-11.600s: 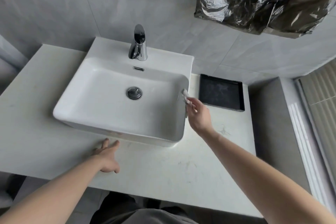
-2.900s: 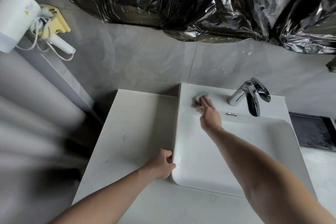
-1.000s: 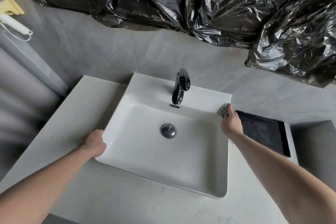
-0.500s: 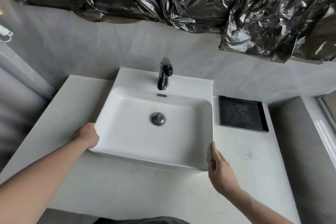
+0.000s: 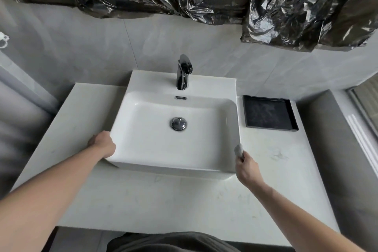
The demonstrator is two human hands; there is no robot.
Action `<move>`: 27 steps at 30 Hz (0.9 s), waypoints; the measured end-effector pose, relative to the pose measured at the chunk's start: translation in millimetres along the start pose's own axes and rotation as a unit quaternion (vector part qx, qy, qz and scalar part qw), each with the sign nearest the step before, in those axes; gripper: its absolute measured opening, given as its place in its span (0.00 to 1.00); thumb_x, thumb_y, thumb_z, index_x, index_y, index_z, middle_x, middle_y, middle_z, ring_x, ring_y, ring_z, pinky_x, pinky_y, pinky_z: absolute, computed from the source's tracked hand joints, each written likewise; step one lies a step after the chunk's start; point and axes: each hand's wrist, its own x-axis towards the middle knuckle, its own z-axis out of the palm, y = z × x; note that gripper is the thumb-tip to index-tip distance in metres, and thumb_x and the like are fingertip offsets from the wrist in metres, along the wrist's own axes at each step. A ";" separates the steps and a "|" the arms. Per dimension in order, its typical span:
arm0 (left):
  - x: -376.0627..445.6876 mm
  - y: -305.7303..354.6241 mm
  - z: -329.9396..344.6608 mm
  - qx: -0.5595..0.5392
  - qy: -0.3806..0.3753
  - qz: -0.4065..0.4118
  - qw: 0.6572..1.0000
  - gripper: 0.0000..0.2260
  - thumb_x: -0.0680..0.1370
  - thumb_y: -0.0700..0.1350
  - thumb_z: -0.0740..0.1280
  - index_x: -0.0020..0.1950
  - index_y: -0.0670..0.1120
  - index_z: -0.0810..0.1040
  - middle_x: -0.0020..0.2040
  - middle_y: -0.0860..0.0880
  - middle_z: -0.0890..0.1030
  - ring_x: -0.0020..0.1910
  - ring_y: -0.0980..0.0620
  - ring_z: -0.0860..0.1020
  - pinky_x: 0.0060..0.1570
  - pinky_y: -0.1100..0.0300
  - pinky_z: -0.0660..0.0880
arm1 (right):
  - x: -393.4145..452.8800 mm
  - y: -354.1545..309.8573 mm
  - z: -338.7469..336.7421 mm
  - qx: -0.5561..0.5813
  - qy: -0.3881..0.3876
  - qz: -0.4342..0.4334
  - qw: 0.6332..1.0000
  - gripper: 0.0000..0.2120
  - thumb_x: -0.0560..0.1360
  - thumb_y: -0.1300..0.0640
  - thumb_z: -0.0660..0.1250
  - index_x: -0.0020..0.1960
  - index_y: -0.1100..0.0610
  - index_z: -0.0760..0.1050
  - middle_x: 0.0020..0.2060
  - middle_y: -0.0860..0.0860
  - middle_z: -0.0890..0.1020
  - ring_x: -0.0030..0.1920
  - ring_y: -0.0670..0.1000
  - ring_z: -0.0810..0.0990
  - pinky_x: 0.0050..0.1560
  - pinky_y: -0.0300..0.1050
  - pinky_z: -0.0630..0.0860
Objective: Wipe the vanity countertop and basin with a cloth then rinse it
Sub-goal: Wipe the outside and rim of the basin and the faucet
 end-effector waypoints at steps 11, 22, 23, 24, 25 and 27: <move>-6.0 -13.9 -8.9 -0.031 -0.033 0.044 0.998 0.13 0.74 0.39 0.62 0.58 0.44 0.76 0.57 0.44 0.81 0.55 0.41 0.79 0.46 0.58 0.73 | -71.3 -75.3 122.5 0.485 0.016 0.271 0.831 0.18 0.74 0.72 0.42 0.40 0.62 0.69 0.21 0.56 0.70 0.18 0.54 0.69 0.25 0.42 0.68; 1.2 -37.2 -19.1 -0.126 -0.080 0.121 0.981 0.06 0.75 0.40 0.62 0.47 0.42 0.77 0.45 0.46 0.82 0.46 0.43 0.78 0.40 0.59 0.69 | -94.6 -151.3 198.0 0.536 -0.050 0.225 0.812 0.22 0.86 0.63 0.47 0.36 0.62 0.68 0.20 0.57 0.70 0.18 0.52 0.69 0.21 0.40 0.68; 1.5 -39.0 -18.9 -0.133 -0.080 0.127 0.980 0.04 0.75 0.41 0.63 0.46 0.43 0.76 0.44 0.46 0.82 0.45 0.43 0.78 0.40 0.59 0.68 | -88.7 -141.3 189.1 0.515 -0.005 0.224 0.828 0.21 0.84 0.66 0.48 0.34 0.62 0.68 0.20 0.58 0.71 0.18 0.53 0.69 0.20 0.39 0.67; 1.1 -40.4 -18.6 -0.141 -0.080 0.132 0.978 0.03 0.75 0.41 0.63 0.44 0.43 0.75 0.44 0.46 0.81 0.45 0.43 0.77 0.40 0.59 0.68 | -81.6 -128.2 179.5 0.494 0.044 0.222 0.840 0.19 0.81 0.70 0.49 0.33 0.62 0.68 0.20 0.58 0.71 0.17 0.53 0.69 0.19 0.39 0.67; 2.2 -42.1 -18.0 -0.147 -0.081 0.137 0.976 0.02 0.75 0.41 0.63 0.43 0.44 0.75 0.43 0.46 0.81 0.45 0.43 0.77 0.40 0.59 0.68 | -75.3 -115.8 168.6 0.472 0.098 0.219 0.848 0.16 0.76 0.74 0.49 0.34 0.63 0.68 0.21 0.58 0.71 0.17 0.54 0.68 0.18 0.39 0.67; 4.1 -44.3 -17.9 -0.160 -0.087 0.147 0.972 0.02 0.76 0.42 0.64 0.45 0.46 0.77 0.46 0.46 0.83 0.47 0.43 0.78 0.41 0.59 0.69 | -65.2 -93.1 149.0 0.430 0.187 0.217 0.856 0.12 0.72 0.74 0.49 0.43 0.61 0.68 0.27 0.59 0.72 0.20 0.55 0.70 0.19 0.40 0.70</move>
